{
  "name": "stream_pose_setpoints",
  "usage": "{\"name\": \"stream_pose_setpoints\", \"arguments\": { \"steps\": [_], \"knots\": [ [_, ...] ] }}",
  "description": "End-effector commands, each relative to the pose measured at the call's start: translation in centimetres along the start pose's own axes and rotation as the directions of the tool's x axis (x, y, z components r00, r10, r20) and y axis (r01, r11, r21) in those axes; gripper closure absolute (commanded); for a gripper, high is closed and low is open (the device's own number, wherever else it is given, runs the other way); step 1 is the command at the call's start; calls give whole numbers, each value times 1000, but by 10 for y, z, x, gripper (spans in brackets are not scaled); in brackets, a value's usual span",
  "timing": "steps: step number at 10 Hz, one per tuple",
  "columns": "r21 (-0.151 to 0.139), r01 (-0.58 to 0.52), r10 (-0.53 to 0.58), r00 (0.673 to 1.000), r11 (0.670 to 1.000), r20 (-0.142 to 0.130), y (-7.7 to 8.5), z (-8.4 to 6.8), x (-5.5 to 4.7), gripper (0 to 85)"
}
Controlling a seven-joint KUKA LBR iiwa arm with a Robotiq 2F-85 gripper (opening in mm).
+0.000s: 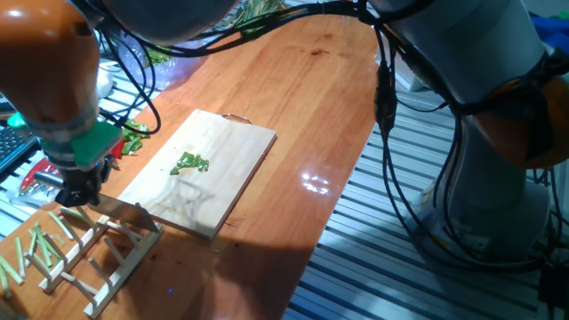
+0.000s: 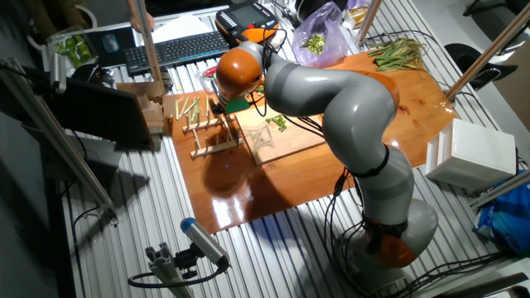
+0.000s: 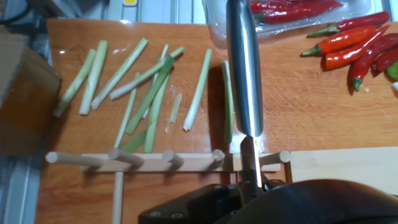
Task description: Chop the chili peppers
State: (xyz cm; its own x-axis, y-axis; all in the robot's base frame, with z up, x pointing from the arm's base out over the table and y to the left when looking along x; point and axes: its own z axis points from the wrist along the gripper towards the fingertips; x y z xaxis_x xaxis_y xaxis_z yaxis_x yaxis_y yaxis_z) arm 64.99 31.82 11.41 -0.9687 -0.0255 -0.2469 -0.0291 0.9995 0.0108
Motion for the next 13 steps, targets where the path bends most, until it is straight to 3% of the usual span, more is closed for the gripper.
{"name": "stream_pose_setpoints", "arguments": {
  "steps": [1, 4, 8, 12, 13],
  "knots": [
    [0, 0, 0, 1000, 1000, -5, -1, 2, 0, 850],
    [0, 11, -11, 1000, 1000, -8, -3, 10, 2, 850],
    [46, 16, -15, 1000, 999, -22, -1, 18, 9, 850],
    [56, 2, 1, 998, 998, -61, -3, 22, 11, 850],
    [58, -7, 11, 998, 998, -64, -3, 22, 12, 680]
  ]
}}
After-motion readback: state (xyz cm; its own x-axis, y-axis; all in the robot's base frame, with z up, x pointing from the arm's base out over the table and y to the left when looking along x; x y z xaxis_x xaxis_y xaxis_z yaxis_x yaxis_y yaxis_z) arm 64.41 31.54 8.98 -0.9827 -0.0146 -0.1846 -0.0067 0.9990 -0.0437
